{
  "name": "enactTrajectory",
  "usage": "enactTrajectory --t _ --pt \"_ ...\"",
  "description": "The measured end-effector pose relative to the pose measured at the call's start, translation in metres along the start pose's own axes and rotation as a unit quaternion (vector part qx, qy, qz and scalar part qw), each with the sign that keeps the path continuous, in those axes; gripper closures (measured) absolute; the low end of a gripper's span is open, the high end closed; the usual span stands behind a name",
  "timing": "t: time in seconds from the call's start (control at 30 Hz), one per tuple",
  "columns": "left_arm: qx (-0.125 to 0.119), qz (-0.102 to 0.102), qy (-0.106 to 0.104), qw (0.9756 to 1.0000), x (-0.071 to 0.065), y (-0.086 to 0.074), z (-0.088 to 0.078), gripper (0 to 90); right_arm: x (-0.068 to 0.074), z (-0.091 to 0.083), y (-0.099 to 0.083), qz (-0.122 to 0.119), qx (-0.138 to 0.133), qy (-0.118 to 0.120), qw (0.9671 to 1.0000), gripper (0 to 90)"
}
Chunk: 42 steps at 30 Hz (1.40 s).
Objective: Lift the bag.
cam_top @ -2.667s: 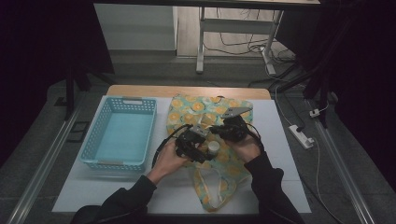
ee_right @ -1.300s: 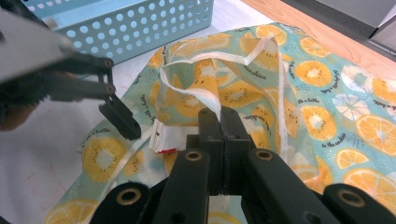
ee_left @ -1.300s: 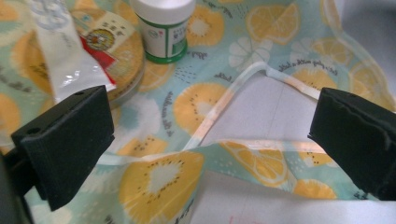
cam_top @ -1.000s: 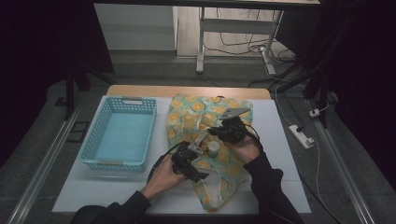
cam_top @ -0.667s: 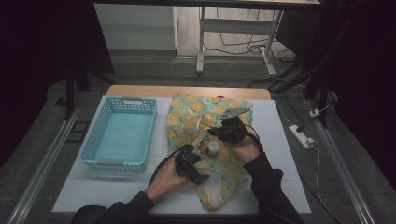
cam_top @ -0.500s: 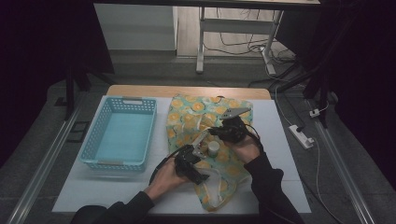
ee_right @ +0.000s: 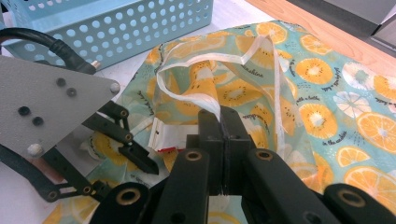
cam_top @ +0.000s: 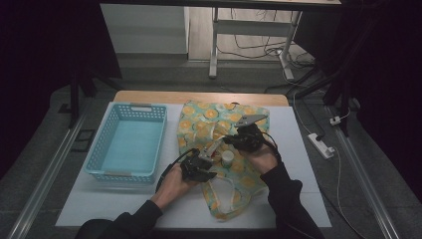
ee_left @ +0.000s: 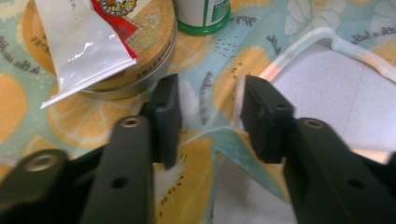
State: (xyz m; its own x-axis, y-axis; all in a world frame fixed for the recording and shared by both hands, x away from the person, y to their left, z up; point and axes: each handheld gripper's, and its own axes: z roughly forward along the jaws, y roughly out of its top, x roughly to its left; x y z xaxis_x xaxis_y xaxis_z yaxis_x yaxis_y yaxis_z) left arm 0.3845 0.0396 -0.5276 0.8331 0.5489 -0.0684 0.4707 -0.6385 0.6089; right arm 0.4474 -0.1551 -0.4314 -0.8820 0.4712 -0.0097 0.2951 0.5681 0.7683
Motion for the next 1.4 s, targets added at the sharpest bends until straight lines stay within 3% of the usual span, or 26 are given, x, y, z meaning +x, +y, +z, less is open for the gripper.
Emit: enactTrajectory --t 0.23,0.5,0.57,1.07,1.4 --pt "0.008 -0.008 -0.015 0.9998 -0.003 0.003 0.001 87.5 0.0 0.001 0.0 -0.001 0.001 0.002 1.0 90.0" --pt "0.014 -0.029 -0.006 0.9995 -0.005 0.005 0.0 89.2 0.0 0.002 -0.001 -0.001 0.003 0.003 1.0 90.0" --pt "0.004 -0.035 0.001 0.9994 -0.006 0.005 -0.001 89.2 0.0 0.002 -0.001 0.0 0.002 0.003 1.0 90.0" --pt "-0.028 -0.047 -0.023 0.9982 -0.001 0.012 -0.024 89.5 0.002 -0.002 0.003 -0.001 0.002 0.008 1.0 90.0" --pt "-0.046 -0.041 -0.042 0.9972 -0.001 0.02 -0.044 89.5 0.001 -0.013 0.012 0.004 -0.006 0.02 0.9998 90.0"
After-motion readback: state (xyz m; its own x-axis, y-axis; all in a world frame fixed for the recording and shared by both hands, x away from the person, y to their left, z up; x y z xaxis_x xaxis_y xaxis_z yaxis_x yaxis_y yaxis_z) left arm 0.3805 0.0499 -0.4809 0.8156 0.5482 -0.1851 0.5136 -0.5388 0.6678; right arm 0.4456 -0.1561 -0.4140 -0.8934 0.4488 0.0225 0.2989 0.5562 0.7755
